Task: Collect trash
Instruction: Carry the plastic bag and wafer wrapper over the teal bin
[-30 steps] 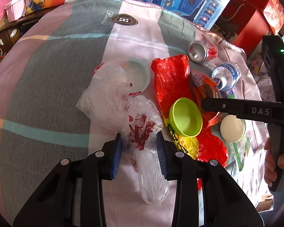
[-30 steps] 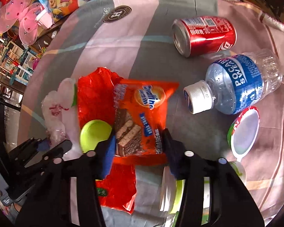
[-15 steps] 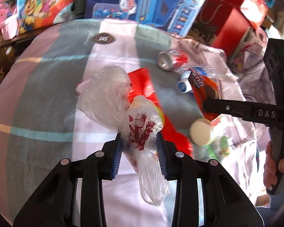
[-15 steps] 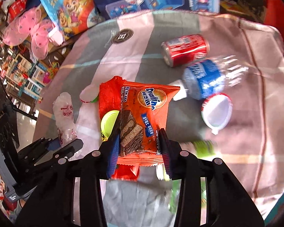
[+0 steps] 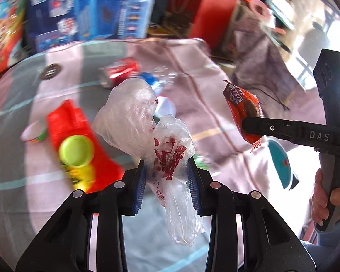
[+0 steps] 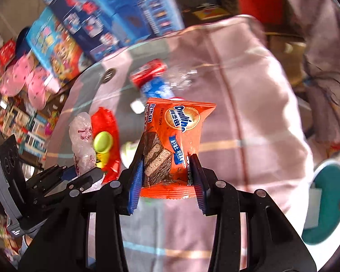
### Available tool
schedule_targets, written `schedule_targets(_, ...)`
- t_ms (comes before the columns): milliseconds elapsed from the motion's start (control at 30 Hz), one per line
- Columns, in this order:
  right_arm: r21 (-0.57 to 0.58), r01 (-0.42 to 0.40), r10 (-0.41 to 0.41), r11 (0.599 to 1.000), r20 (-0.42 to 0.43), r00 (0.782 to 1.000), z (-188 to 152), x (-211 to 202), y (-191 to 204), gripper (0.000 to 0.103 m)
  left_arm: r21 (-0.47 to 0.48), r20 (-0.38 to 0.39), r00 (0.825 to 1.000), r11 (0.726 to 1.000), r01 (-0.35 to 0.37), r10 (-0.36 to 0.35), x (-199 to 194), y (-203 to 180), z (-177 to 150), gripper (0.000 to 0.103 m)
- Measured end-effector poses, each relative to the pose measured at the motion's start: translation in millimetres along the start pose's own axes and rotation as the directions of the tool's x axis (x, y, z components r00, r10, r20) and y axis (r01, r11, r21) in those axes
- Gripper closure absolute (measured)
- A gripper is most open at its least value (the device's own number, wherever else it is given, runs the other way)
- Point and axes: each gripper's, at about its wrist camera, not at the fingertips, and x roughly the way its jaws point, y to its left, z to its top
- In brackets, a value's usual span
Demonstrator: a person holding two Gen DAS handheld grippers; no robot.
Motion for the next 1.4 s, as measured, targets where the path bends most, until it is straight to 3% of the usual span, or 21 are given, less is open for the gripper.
schedule_targets(167, 0.095, 0.019, -0.024, 0.995, 0.049, 0.999, -18, -32, -51, 0.065, 0.082, -0.032, 0.998, 0.995, 0.062, -0.06, 14, -50, 5, 0.068)
schedule_targets(367, 0.233, 0.04, -0.069, 0.972, 0.118, 0.991, -51, -73, -118, 0.064, 0.2, -0.1, 0.984, 0.965, 0.168, -0.15, 33, -116, 9, 0.068)
schedule_targets(900, 0.461, 0.077, -0.173, 0.884, 0.171, 0.97, -113, -135, -249, 0.064, 0.414, -0.261, 0.948, 0.867, 0.279, -0.18, 101, -279, -6, 0.068)
schedule_targets(1400, 0.581, 0.116, -0.229, 0.806, 0.125, 0.965, -147, -151, -314, 0.064, 0.45, -0.377, 0.904, 0.813, 0.37, -0.203, 164, -356, -16, 0.068)
